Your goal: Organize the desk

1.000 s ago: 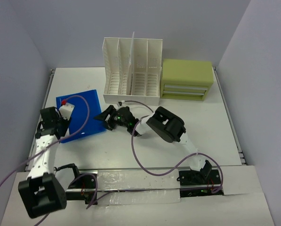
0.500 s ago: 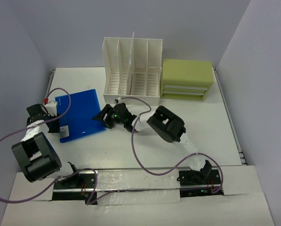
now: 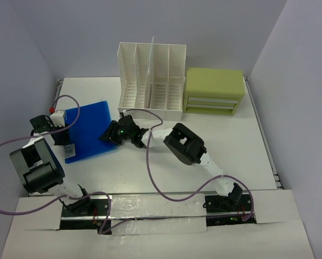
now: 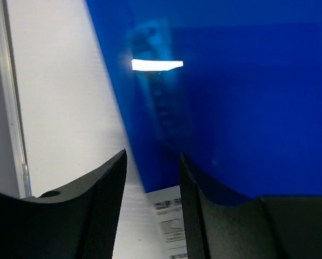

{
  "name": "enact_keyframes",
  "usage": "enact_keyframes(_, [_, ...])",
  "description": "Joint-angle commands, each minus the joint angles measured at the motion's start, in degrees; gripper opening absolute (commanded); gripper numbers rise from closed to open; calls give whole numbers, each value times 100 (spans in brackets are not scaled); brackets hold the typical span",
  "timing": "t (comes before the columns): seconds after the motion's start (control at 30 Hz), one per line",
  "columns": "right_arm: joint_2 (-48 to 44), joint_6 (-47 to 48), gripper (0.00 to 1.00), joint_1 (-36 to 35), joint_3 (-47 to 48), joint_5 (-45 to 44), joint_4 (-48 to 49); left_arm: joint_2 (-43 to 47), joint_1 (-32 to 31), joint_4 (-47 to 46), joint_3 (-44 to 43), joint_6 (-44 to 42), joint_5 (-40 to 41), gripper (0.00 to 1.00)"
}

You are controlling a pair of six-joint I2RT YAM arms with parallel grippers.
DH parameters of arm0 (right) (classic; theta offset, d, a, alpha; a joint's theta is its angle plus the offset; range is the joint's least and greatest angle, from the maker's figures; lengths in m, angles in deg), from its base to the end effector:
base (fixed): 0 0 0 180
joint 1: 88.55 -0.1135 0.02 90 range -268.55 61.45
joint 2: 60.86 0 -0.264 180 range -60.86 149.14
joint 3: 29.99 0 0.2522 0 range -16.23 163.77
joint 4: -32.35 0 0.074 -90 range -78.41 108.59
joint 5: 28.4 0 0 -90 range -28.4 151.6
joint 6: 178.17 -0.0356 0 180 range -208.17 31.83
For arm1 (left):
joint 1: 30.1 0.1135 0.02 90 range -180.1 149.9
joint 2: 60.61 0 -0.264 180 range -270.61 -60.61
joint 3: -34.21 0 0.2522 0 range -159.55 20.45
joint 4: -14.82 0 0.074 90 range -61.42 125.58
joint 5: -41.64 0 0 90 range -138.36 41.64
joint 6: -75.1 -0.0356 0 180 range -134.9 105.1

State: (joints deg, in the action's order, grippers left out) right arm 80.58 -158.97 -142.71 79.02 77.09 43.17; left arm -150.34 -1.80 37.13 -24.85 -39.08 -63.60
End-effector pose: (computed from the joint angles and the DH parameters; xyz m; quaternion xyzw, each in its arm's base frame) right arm 0.3085 0.4433 0.1029 0.0437 0.8219 0.5454 0.1585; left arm 0.2694 0.1344 0.1623 0.0083 0.9408 0.0263 0.3378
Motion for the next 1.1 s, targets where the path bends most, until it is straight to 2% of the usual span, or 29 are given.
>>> enact_keyframes(0.0, [226,438,24,-159,608,214,-217,66,20,119,201,-123,-372,50])
enact_keyframes(0.1, [63,547,0,-154,331,152,-76,257,32,279,238,-246,-400,49])
enact_keyframes(0.27, [-740,1250,0,-118,-547,111,262,981,210,917,117,-458,-666,52])
enact_keyframes(0.4, [-1497,1765,0,-112,-1170,156,550,1543,514,1854,-296,-700,-1278,63])
enact_keyframes(0.47, [-2013,2063,0,-113,-1493,151,662,1808,692,2626,-633,-850,-1624,73])
enact_keyframes(0.57, [-2552,2202,0,-112,-1922,83,803,2193,737,3064,-803,-904,-1823,75])
enact_keyframes(0.63, [-2963,2282,0,-114,-2042,92,877,2418,739,3282,-939,-904,-1944,84])
enact_keyframes(0.73, [-3333,2382,0,-102,-2148,156,899,2679,739,3803,-1161,-948,-2125,85])
enact_keyframes(0.77, [-3530,2439,0,-103,-2158,163,892,2749,739,3918,-1338,-933,-2177,92])
enact_keyframes(1.07, [-4521,2807,0,212,-2482,293,864,3225,739,5078,-2759,-550,-2646,95])
